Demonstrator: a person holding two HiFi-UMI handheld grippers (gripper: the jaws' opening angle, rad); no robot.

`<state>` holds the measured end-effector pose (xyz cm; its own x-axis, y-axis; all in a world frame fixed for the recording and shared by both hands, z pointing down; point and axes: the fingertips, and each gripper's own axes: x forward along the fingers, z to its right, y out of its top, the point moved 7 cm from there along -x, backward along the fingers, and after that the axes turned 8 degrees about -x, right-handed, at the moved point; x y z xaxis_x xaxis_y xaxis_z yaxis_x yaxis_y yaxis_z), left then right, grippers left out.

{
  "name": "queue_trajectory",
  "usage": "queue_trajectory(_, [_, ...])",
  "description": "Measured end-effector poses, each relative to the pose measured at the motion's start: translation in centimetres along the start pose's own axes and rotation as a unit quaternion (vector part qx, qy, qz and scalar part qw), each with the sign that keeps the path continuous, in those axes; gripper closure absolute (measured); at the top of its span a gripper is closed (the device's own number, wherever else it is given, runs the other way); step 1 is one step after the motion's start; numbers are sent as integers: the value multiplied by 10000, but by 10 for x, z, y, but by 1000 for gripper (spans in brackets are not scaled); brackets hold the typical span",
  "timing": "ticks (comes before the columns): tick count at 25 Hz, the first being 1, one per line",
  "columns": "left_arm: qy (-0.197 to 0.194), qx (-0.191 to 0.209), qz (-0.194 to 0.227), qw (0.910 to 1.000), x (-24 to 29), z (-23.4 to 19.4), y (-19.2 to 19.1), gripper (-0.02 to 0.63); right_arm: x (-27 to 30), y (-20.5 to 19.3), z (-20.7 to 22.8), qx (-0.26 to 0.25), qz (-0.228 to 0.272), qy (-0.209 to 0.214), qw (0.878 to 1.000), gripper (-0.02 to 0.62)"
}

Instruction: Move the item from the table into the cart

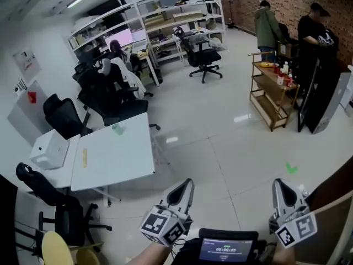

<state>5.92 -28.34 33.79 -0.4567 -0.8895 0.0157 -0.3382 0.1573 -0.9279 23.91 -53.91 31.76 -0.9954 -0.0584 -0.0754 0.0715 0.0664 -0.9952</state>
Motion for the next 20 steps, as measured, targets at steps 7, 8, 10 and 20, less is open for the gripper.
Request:
queue_trajectory(7, [1193,-39,529,9914,-78,-173,57,601,184,-3,-112,-96,140,970,9951,595])
queue_trajectory(8, [1387,-38,575,9887,-90,-195,63,601,206,-3,-129,-92,121,1134,9934,595])
queue_trajectory(10, [1736,-33,674,9825,-110,-233,75,601,245,-6,-158,-86,67,1442,9895,595])
queue_trajectory(20, [3497,-31,1234,9287,-177,-397,129,601,459,-37,-260,118,14,2788,9603,541])
